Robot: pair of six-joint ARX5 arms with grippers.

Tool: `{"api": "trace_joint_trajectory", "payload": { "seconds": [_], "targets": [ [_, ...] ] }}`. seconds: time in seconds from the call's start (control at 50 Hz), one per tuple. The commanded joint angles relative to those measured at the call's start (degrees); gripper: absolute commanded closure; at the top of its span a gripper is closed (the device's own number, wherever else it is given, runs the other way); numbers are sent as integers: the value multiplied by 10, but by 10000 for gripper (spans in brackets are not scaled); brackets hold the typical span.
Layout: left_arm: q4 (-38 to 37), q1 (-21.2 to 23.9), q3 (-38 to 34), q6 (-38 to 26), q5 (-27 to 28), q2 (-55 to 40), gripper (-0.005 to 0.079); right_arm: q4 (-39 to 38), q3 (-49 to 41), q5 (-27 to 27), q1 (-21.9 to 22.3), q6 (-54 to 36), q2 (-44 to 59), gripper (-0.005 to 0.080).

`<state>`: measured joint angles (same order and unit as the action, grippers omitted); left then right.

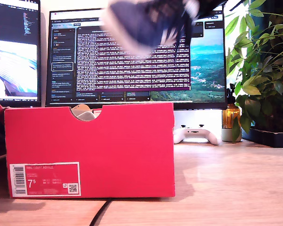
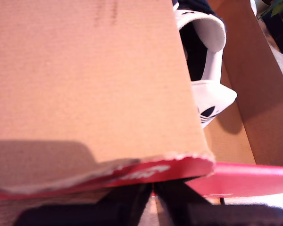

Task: Pack the blue shoes by picking the first shoe and placing it inside the red shoebox, left side, then picking and rotating the second shoe and placing it in the shoebox

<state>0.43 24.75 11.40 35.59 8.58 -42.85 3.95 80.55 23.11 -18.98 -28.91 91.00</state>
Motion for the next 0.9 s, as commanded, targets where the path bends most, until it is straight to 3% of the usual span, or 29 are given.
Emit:
{"api": "trace_joint_trajectory", "payload": {
  "seconds": [0.0, 0.24, 0.88],
  "targets": [
    [5, 1, 3, 0, -1, 0, 762, -26, 9, -4, -9, -37, 1, 765],
    [5, 1, 3, 0, -1, 0, 762, -47, 9, -35, -36, -150, 39, 765],
    [5, 1, 3, 0, -1, 0, 762, -4, 9, -63, -58, -151, 138, 765]
  ]
}}
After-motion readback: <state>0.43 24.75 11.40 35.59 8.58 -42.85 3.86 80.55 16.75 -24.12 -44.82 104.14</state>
